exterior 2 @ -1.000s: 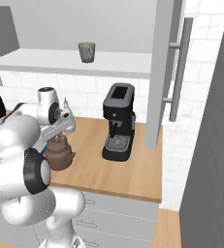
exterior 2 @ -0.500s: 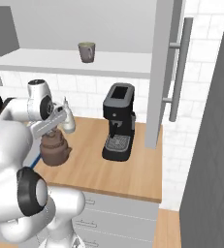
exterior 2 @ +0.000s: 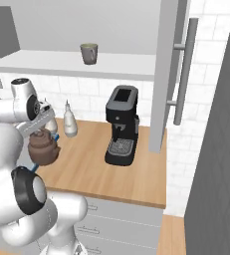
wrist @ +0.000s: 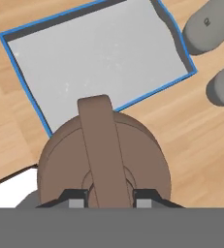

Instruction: Pick the kettle from the counter and place it on the tray. Then pick the mug from the cabinet and place it on the tray. Then close the cabinet doors.

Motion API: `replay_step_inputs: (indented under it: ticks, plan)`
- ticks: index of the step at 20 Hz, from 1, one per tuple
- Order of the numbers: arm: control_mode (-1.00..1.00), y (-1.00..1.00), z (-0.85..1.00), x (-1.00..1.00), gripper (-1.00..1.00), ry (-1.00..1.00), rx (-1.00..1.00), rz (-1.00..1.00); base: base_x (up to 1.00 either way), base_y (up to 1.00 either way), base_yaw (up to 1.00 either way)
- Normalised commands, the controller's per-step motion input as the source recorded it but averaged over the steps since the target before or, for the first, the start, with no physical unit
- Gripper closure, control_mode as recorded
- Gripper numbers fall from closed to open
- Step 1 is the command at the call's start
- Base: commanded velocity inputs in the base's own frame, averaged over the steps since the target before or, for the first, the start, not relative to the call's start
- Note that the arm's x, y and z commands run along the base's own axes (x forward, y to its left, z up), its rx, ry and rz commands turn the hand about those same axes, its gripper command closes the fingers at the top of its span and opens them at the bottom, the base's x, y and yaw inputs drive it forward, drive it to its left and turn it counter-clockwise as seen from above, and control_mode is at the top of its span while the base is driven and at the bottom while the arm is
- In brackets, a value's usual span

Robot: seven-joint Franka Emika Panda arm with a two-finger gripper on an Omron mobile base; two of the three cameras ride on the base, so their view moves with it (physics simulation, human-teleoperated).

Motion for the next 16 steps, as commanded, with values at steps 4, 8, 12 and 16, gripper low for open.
replay_step_inputs:
  ticks: [4,8,12,16]
  plan:
    - [-1.00,0.61,0.00,0.28,1.00,0.00,0.00,0.00,0.00,0.00,0.00]
    - [-1.00,0.53,0.00,0.40,1.00,0.00,0.00,0.00,0.00,0.00,0.00]
    - [-1.00,0.49,0.00,0.43,1.00,0.00,0.00,0.00,0.00,0.00,0.00]
    - [-1.00,0.48,-0.02,0.43,1.00,0.00,0.00,0.00,0.00,0.00,0.00]
